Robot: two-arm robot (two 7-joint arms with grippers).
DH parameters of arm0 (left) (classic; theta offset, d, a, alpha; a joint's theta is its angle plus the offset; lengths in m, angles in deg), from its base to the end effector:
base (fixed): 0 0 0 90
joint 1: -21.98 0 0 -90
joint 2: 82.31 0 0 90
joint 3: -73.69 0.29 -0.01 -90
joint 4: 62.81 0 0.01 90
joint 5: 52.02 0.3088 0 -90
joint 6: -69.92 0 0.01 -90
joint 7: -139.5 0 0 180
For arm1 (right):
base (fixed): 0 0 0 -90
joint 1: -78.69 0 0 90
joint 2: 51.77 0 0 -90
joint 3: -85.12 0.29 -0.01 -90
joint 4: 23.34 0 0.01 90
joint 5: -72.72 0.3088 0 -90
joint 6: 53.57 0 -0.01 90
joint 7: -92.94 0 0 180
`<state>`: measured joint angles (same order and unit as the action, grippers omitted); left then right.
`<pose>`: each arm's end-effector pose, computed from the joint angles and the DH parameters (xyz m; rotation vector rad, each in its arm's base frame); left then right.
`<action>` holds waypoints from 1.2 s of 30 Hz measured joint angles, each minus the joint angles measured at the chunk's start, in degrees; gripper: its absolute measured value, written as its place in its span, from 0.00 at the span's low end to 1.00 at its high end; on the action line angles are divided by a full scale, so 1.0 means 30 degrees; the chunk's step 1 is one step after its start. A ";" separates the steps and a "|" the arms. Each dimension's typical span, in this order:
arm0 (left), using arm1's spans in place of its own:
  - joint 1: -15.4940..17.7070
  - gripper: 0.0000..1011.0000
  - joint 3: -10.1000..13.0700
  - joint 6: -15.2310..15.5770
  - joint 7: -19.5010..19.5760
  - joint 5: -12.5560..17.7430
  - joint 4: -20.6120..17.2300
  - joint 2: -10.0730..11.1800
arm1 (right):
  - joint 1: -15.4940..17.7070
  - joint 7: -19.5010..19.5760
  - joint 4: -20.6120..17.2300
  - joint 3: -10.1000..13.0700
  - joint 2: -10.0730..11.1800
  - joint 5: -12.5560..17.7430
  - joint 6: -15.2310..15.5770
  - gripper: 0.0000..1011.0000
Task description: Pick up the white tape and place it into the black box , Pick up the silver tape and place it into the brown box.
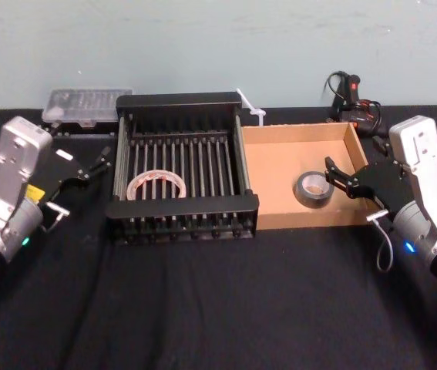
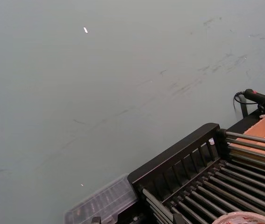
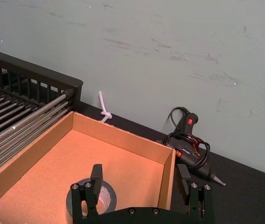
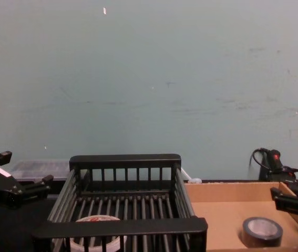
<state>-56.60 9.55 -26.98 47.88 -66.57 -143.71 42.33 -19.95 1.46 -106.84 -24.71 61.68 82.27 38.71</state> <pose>0.3580 0.0827 -0.3023 0.3046 -0.2847 1.2480 0.3557 -0.0325 -0.3026 -0.2910 -0.1393 -1.2587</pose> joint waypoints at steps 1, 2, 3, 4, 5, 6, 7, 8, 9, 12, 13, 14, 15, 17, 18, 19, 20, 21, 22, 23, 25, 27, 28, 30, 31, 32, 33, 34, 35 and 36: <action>0.0001 0.99 0.0001 0.0000 0.0000 0.0000 0.0000 0.0000 | -0.0002 -0.0001 0.0000 -0.0005 0.0002 0.0000 0.0000 0.99; 0.0001 0.99 0.0000 0.0000 0.0000 0.0000 0.0000 0.0000 | -0.0004 -0.0002 0.0001 -0.0006 0.0003 0.0000 0.0000 0.99; 0.0000 0.99 -0.0001 0.0000 0.0000 0.0000 0.0000 0.0001 | -0.0006 -0.0005 0.0000 -0.0009 0.0006 0.0001 0.0000 0.99; 0.0001 0.99 0.0000 0.0000 0.0000 -0.0001 0.0000 0.0000 | -0.0008 -0.0006 0.0001 -0.0011 0.0007 0.0000 -0.0001 0.99; 0.0001 0.99 0.0000 0.0000 0.0000 -0.0001 0.0000 0.0000 | -0.0009 -0.0006 0.0001 -0.0013 0.0009 0.0001 0.0000 0.99; 0.0001 0.99 0.0000 0.0000 -0.0001 0.0000 0.0000 -0.0001 | -0.0010 -0.0007 0.0000 -0.0015 0.0010 0.0001 0.0001 0.99; 0.0000 0.99 0.0000 0.0000 0.0000 0.0001 -0.0001 0.0000 | -0.0013 -0.0009 0.0000 -0.0018 0.0013 0.0001 -0.0001 0.99; 0.0001 0.99 0.0000 0.0000 0.0000 0.0000 0.0000 0.0000 | -0.0015 -0.0011 0.0001 -0.0020 0.0014 0.0002 0.0000 0.99; 0.0001 0.99 0.0000 -0.0001 0.0000 0.0000 0.0000 0.0001 | -0.0019 -0.0012 0.0001 -0.0022 0.0017 0.0001 0.0001 0.99; 0.0002 0.99 0.0000 0.0000 0.0000 -0.0001 0.0000 0.0000 | -0.0022 -0.0014 0.0001 -0.0028 0.0019 0.0001 0.0000 0.99; 0.0001 0.99 -0.0001 -0.0001 0.0000 -0.0001 0.0000 0.0000 | -0.0025 -0.0016 0.0000 -0.0030 0.0022 0.0001 0.0000 0.99; 0.0000 0.99 0.0000 0.0000 0.0000 0.0000 0.0001 0.0000 | -0.0027 -0.0018 0.0001 -0.0032 0.0023 0.0001 0.0000 0.99; 0.0001 0.99 0.0000 0.0000 -0.0001 0.0000 0.0000 0.0000 | -0.0027 -0.0018 0.0001 -0.0033 0.0024 0.0001 0.0000 0.99; 0.0001 0.99 0.0000 0.0000 0.0000 0.0000 0.0001 0.0000 | -0.0028 -0.0021 0.0001 -0.0038 0.0028 0.0001 0.0000 0.99; 0.0001 0.99 0.0001 0.0000 0.0000 0.0000 0.0000 0.0000 | -0.0029 -0.0022 0.0001 -0.0038 0.0028 0.0001 0.0000 0.99; 0.0001 0.99 0.0000 0.0001 0.0000 -0.0001 0.0000 0.0000 | -0.0029 -0.0023 0.0000 -0.0038 0.0029 0.0002 0.0000 0.99; 0.0001 0.99 -0.0001 0.0000 -0.0001 0.0000 0.0000 0.0000 | -0.0028 -0.0023 0.0001 -0.0039 0.0029 0.0001 0.0000 0.99; 0.0001 0.99 0.0000 0.0000 0.0000 0.0000 0.0001 0.0000 | -0.0029 -0.0025 0.0000 -0.0039 0.0029 0.0002 0.0000 0.99; 0.0001 0.99 -0.0001 -0.0001 0.0000 0.0000 0.0000 0.0000 | -0.0029 -0.0027 0.0001 -0.0039 0.0029 0.0002 0.0000 0.99; 0.0001 0.99 0.0000 0.0000 0.0000 0.0000 0.0000 0.0000 | -0.0029 -0.0027 0.0001 -0.0038 0.0029 0.0001 0.0000 0.99; 0.0001 0.99 0.0000 0.0000 0.0000 0.0000 0.0000 0.0001 | -0.0030 -0.0030 0.0001 -0.0039 0.0030 0.0002 0.0000 0.99; 0.0001 0.99 0.0000 0.0000 0.0000 0.0000 0.0000 0.0001 | -0.0029 -0.0031 0.0000 -0.0039 0.0029 0.0001 0.0000 0.99; 0.0001 0.99 0.0000 0.0000 0.0000 0.0000 0.0001 0.0000 | -0.0028 -0.0031 0.0001 -0.0039 0.0029 0.0002 0.0000 0.99; 0.0001 0.99 0.0000 -0.0001 0.0000 0.0000 0.0000 0.0000 | -0.0029 -0.0031 0.0001 -0.0038 0.0029 0.0002 0.0000 0.99; 0.0001 0.99 0.0000 0.0000 -0.0001 0.0000 0.0000 0.0000 | -0.0028 -0.0031 0.0001 -0.0038 0.0029 0.0002 0.0000 0.99; 0.0000 0.99 0.0000 0.0000 0.0000 0.0000 0.0001 0.0000 | -0.0029 -0.0031 0.0001 -0.0039 0.0030 0.0002 0.0000 0.99; 0.0001 0.99 0.0000 0.0000 0.0000 0.0000 0.0000 0.0001 | -0.0028 -0.0031 0.0001 -0.0038 0.0029 0.0002 0.0000 0.99; 0.0001 0.99 -0.0001 0.0000 0.0000 -0.0001 0.0000 0.0001 | -0.0029 -0.0031 0.0001 -0.0039 0.0029 0.0002 0.0000 0.99; 0.0001 0.99 0.0000 0.0000 -0.0001 0.0001 0.0000 0.0001 | -0.0029 -0.0030 0.0002 -0.0039 0.0029 0.0001 -0.0001 0.99; 0.0001 0.99 0.0000 -0.0001 -0.0001 0.0001 0.0000 0.0001 | -0.0029 -0.0030 0.0000 -0.0039 0.0029 0.0002 0.0000 0.99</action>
<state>-56.59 9.56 -26.98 47.88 -66.56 -143.71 42.33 -20.04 1.36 -106.84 -24.83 61.76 82.28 38.71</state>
